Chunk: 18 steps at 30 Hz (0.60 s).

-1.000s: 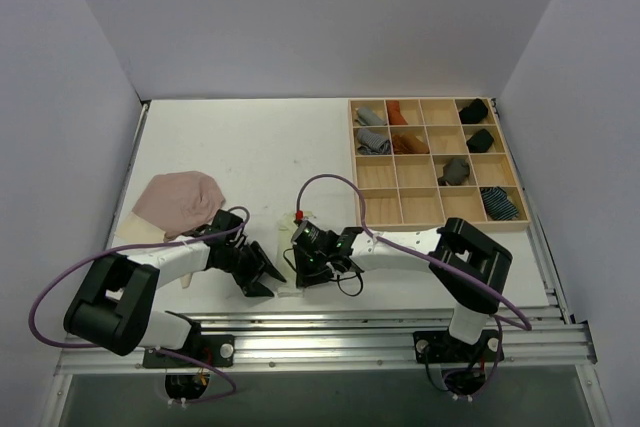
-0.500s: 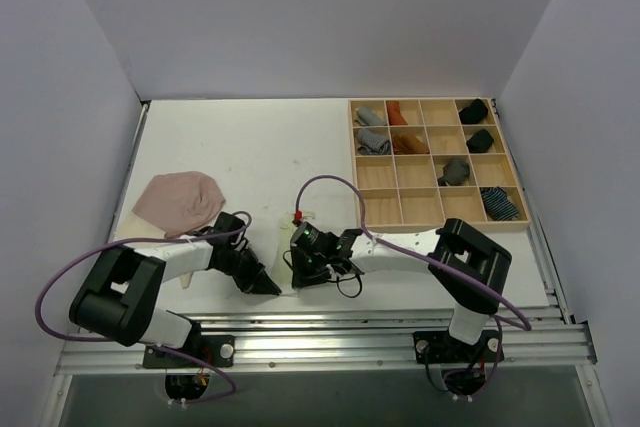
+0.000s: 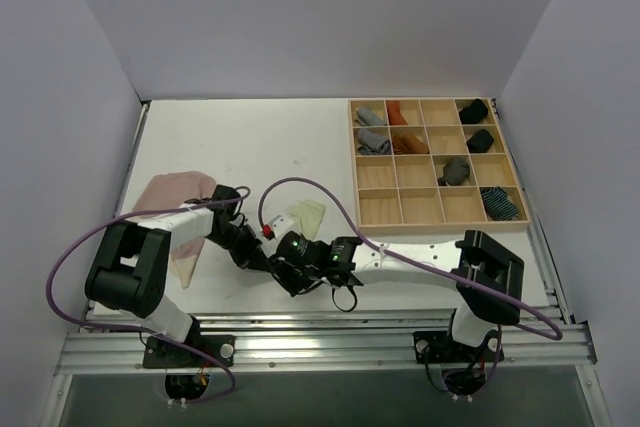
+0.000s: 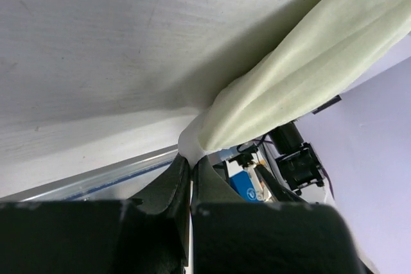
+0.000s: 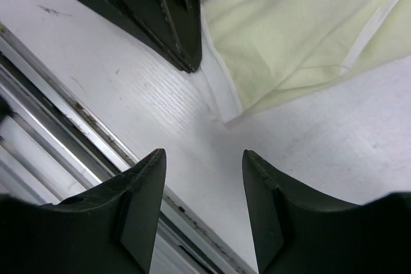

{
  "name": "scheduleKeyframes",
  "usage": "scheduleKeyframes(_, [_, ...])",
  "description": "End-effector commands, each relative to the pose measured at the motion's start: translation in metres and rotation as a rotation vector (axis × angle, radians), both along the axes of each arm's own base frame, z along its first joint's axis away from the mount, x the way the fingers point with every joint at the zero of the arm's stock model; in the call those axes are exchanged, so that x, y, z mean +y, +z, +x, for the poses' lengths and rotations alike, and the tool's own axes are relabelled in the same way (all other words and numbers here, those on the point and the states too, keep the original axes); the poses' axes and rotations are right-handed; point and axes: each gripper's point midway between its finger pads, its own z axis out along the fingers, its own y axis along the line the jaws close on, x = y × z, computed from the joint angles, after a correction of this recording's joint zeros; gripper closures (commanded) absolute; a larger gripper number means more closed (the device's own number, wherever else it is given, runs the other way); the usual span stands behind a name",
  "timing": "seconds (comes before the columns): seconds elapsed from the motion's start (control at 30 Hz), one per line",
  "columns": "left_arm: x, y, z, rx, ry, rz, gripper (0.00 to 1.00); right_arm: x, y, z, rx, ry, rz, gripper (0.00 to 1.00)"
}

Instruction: Roll the underwear

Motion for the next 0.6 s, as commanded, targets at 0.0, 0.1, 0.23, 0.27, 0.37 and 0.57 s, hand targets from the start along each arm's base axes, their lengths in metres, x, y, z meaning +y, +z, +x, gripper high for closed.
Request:
scheduleKeyframes(0.0, [0.001,0.012,-0.001,0.054,-0.019,-0.048,0.98,-0.003,0.021,0.019,-0.162,0.059,-0.062,0.53])
scheduleKeyframes(0.1, [0.001,0.014,0.001,0.081,-0.012,-0.073,0.98,-0.001,0.015,0.022,-0.227,0.111,-0.139,0.53])
scheduleKeyframes(0.23, [0.002,0.014,0.001,0.108,0.001,-0.080,0.98,0.005,0.015,0.037,-0.314,0.112,-0.192,0.54])
scheduleKeyframes(0.27, [0.002,0.014,0.003,0.107,0.007,-0.080,0.98,0.008,0.016,0.038,-0.321,0.120,-0.189,0.54])
scheduleKeyframes(0.37, [0.003,0.015,0.005,0.107,0.012,-0.081,0.98,0.019,0.015,0.037,-0.345,0.163,-0.201,0.54])
scheduleKeyframes(0.57, [0.004,0.014,0.006,0.122,0.018,-0.085,0.98,0.035,0.009,0.028,-0.372,0.239,-0.206,0.55])
